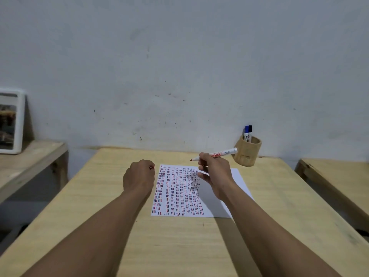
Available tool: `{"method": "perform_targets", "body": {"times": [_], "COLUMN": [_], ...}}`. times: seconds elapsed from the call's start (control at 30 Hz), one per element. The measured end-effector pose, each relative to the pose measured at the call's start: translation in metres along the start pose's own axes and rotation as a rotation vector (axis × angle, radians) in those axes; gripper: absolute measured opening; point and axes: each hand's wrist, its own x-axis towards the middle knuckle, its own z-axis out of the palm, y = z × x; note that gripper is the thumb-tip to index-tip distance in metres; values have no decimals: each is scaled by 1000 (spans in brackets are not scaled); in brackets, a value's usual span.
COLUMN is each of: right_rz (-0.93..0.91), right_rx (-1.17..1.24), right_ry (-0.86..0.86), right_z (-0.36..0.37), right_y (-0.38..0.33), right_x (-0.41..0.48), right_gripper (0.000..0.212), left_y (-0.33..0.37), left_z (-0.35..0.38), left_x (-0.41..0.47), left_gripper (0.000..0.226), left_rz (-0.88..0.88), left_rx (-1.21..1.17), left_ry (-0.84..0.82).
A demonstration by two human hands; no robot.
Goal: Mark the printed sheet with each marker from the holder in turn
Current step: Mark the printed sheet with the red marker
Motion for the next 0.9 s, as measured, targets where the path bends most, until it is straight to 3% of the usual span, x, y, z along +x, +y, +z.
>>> {"method": "perform_targets", "body": {"times": [0.17,0.27,0.43,0.53,0.9], "right_rz": [-44,-134,-188,-182,-209], "right_rx": [-62,-225,-587,-631,-725], "right_ry": [-9,27,130,165,164], "right_z": [-5,-9,-26,-34,-36], "right_y": [6,10,31,46,57], "right_x": [-1,-2,0,0,6], "right_gripper": [15,15,25,29,32], "left_y": [-2,-8,-21,-25,-29], "left_z": [-4,-7,-7,-5,-1], "left_x": [-11,-25,-48,-52,-51], "left_gripper": [53,58,59,57,57], "left_rz": [36,60,77,128,146], "left_rx": [-57,-24,267,373,390], "left_ry": [-50,-110,-289,-330,-320]}}
